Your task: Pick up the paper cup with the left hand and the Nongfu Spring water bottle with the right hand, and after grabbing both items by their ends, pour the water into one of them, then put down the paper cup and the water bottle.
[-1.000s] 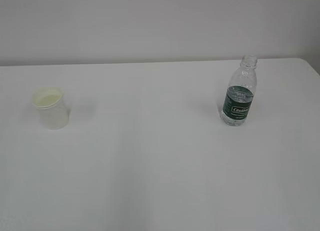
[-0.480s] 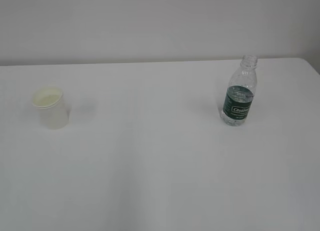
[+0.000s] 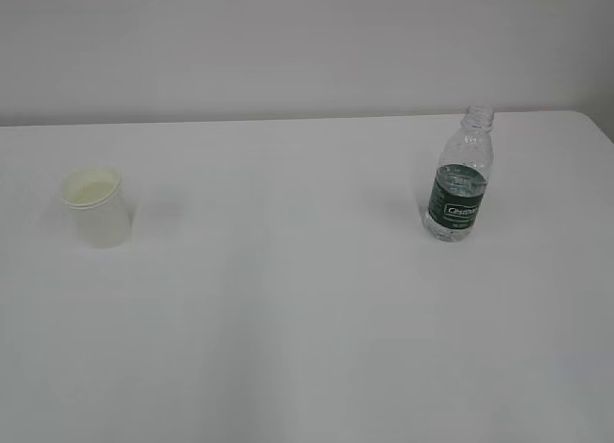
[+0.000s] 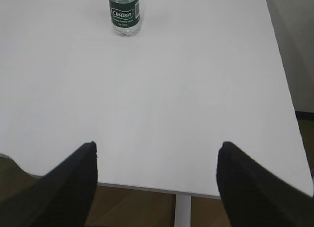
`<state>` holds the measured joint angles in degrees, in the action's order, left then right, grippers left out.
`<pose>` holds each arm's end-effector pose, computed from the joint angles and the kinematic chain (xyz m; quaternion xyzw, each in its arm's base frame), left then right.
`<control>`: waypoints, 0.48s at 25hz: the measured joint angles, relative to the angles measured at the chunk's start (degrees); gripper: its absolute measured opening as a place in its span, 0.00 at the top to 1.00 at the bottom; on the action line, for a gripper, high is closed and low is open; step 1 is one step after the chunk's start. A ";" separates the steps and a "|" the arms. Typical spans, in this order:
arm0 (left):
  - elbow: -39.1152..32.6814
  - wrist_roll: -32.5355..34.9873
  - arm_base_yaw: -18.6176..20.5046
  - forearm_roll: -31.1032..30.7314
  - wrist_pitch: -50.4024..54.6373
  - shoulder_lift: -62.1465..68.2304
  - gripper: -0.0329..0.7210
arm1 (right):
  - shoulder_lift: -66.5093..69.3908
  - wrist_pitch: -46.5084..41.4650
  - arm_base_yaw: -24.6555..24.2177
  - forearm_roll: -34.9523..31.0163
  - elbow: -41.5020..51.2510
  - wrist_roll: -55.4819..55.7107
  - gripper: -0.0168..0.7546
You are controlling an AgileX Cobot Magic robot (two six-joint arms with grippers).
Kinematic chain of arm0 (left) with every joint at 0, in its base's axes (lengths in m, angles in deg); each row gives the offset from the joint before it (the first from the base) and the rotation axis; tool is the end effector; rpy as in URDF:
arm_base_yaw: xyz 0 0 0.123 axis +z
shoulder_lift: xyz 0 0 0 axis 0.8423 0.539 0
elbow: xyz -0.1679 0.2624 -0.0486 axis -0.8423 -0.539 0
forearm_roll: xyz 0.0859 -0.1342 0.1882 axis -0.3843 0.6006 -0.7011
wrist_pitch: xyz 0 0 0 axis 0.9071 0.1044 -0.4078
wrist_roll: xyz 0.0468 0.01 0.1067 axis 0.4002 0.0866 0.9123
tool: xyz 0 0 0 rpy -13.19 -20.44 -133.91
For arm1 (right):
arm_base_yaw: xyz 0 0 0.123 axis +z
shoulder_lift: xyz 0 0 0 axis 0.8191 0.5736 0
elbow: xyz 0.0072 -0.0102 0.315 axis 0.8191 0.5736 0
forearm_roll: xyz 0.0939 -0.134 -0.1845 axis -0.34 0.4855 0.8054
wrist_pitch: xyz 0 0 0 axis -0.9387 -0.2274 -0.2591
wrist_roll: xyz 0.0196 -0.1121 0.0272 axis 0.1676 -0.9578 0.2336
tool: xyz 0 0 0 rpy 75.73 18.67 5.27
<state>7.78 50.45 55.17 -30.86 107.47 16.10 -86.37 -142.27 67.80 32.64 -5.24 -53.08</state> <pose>-0.0262 -0.0064 0.2690 -0.0017 0.8616 -0.0575 0.5042 -0.0333 -0.0208 0.2595 -0.0710 0.8779 0.0044 0.4736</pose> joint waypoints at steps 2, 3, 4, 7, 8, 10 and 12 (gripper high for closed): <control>0.00 0.00 0.00 -0.77 0.00 0.00 0.42 | 0.00 0.86 0.00 0.00 0.80 0.00 0.24; 0.00 0.00 0.00 -1.43 0.00 0.00 0.42 | 0.00 1.43 0.00 0.00 1.24 0.00 0.24; 0.00 0.00 0.00 -1.93 -0.02 0.00 0.42 | 0.00 1.91 0.00 0.00 1.43 0.00 0.24; 0.00 0.02 0.00 -2.66 -0.12 0.00 0.42 | 0.00 3.56 0.00 0.00 2.01 0.00 0.24; -0.25 0.02 0.00 -2.70 -0.36 0.00 0.42 | 0.00 3.97 0.00 0.00 2.30 0.00 0.24; -0.81 0.02 0.00 -2.79 -1.25 0.00 0.42 | 0.00 4.76 0.00 0.00 2.83 0.00 0.24; -1.06 0.02 0.00 -2.79 -1.49 0.00 0.42 | 0.00 5.33 0.00 0.00 3.16 0.00 0.24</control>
<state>6.71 50.48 55.17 -33.65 105.98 16.10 -86.37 -136.94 67.80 32.64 -2.08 -53.08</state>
